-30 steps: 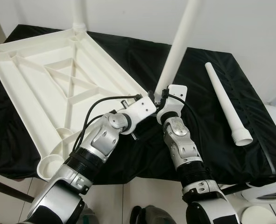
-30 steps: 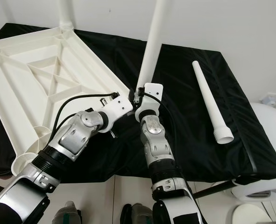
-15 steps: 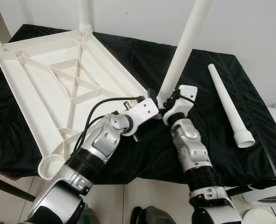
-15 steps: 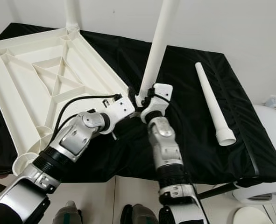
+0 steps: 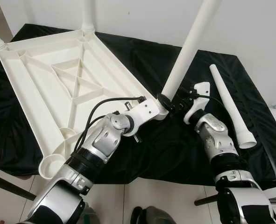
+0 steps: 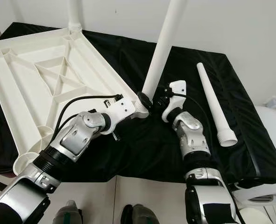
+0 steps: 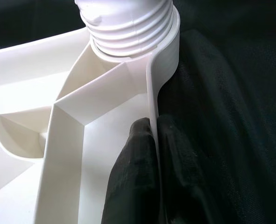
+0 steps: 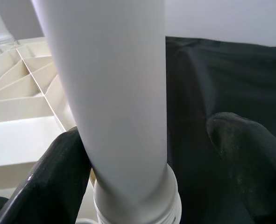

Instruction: Building children table

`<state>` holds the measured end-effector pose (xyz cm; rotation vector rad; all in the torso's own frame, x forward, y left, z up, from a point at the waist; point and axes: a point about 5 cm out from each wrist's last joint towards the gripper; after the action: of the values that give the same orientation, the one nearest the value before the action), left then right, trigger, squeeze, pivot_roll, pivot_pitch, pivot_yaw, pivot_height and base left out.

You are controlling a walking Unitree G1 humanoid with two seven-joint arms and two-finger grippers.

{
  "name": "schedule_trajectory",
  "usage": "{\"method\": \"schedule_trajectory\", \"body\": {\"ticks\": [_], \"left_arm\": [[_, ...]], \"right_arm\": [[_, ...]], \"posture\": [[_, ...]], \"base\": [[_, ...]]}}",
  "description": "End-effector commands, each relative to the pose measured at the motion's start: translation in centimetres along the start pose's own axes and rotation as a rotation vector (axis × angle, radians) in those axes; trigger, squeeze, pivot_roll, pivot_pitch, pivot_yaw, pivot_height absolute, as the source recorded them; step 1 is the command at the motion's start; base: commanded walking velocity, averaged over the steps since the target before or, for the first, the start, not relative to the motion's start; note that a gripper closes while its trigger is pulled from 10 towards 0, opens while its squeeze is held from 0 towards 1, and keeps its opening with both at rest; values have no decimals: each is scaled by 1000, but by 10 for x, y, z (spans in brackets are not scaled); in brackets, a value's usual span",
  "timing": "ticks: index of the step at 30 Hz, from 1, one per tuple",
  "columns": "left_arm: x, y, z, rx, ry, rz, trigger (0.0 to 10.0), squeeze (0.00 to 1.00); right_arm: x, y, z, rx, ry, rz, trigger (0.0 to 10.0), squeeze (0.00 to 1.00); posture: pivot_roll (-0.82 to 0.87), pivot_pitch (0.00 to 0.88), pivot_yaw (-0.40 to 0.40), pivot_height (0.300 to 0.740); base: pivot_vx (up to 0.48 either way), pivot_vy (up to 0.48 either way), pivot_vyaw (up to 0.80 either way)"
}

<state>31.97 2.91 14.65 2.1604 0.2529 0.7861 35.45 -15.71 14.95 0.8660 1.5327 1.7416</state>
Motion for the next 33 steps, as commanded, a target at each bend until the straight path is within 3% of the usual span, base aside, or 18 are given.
{"method": "schedule_trajectory", "body": {"ticks": [1, 11, 16, 20, 22, 23, 24, 26, 27, 33], "left_arm": [[-6, 9, 3, -27, -35, 25, 10000, 0], [-5, 10, 3, -28, -33, 26, 10000, 0], [-4, 11, 3, -30, -31, 29, 10000, 0], [-4, 11, 3, -30, -31, 29, 10000, 0], [-4, 11, 2, -29, -31, 30, 10000, 0], [-4, 11, 2, -29, -31, 30, 10000, 0], [-4, 10, 2, -27, -31, 30, 10000, 0], [-4, 10, 2, -26, -30, 30, 10000, 0], [-4, 10, 1, -25, -30, 29, 10000, 0], [-4, 9, 1, -25, -29, 27, 10000, 0]], "right_arm": [[-6, -3, -4, 41, 55, -7, 10000, 0], [-8, -4, 1, 82, 105, -44, 10000, 0], [-4, 2, 18, 79, 134, -61, 10000, 0], [-4, 3, 21, 77, 142, -57, 10000, 0], [-4, 4, 22, 74, 151, -51, 7725, 0], [-4, 4, 22, 74, 151, -51, 7725, 0], [-4, 4, 23, 74, 156, -49, 2824, 0], [-4, 4, 23, 74, 158, -48, 2824, 0], [-5, 4, 22, 77, 162, -46, 0, 0], [-7, 2, 21, 92, 164, -36, 0, 0]], "posture": [[67, 37, -126, 740], [73, 34, -123, 740], [85, 28, -119, 740], [87, 29, -119, 740], [88, 29, -120, 740], [88, 29, -120, 740], [93, 31, -121, 740], [93, 31, -121, 740], [93, 31, -121, 740], [91, 31, -122, 740]], "base": [[0, 0, 0], [0, 0, 0], [0, 0, 0], [0, 0, 0], [0, 0, 0], [0, 0, 0], [0, 0, 0], [0, 0, 0], [0, 0, 0], [0, 0, 0]]}}
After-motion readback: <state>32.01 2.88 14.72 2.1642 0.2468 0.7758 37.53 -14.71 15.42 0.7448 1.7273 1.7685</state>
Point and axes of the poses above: a point about 5 cm out from each wrist's last joint towards the gripper, its own z axis pointing out of the wrist towards the gripper, its own y axis along the axis of the wrist's last joint, x = y × z, and after that the axes turned 4 degrees about z, right-handed
